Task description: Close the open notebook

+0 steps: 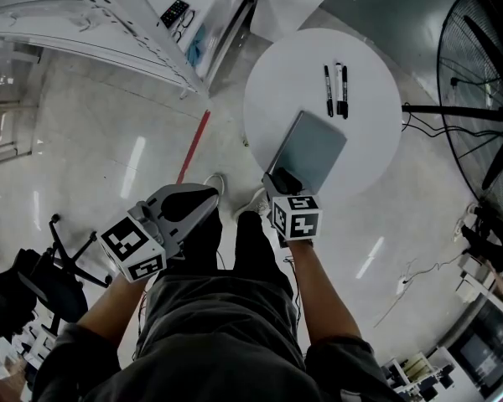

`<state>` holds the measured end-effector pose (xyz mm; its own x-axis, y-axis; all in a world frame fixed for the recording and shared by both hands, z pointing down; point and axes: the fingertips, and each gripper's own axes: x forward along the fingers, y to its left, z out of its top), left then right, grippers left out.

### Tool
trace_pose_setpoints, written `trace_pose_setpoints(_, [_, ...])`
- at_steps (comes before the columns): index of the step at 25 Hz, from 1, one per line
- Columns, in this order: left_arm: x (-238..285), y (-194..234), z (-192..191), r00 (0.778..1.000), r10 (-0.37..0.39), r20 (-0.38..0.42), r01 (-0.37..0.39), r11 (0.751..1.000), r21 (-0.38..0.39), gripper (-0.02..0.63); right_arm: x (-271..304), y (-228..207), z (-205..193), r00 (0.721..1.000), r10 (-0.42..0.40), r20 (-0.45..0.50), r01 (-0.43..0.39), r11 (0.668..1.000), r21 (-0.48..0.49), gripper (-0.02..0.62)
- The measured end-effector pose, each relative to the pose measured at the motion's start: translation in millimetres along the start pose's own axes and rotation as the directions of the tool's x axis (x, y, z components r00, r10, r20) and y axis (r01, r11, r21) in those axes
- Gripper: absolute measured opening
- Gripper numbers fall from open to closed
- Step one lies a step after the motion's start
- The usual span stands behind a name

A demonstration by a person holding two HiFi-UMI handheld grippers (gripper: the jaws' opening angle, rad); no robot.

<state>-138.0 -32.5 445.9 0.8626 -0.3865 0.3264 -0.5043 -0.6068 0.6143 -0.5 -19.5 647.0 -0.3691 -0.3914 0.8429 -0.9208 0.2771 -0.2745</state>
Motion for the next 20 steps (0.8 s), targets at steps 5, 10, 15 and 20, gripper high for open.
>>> trace_pose_setpoints(5, [2,-5,5,1.0,-0.016,-0.003,0.016,1.0,0.019,0.015,-5,4,3,0.998,0.048,0.036,-0.049,0.998,0.032,0.178])
trace_pose_setpoints(10, [8,-17,15,0.999,-0.043,-0.007,0.043,0.998,0.052,0.015,-25,5,19,0.993,0.064,0.102,-0.071,0.995,0.066,0.176])
trace_pose_setpoints(15, [16,-35,27,0.997,-0.071,-0.012,0.072,0.993,0.093,0.015,-55,-5,32,0.983,0.052,0.175,-0.072,0.991,0.111,0.136])
trace_pose_setpoints(20, [23,-54,39,0.995,-0.101,-0.021,0.103,0.985,0.14,0.015,-86,-13,42,0.967,0.039,0.251,-0.077,0.987,0.142,0.071])
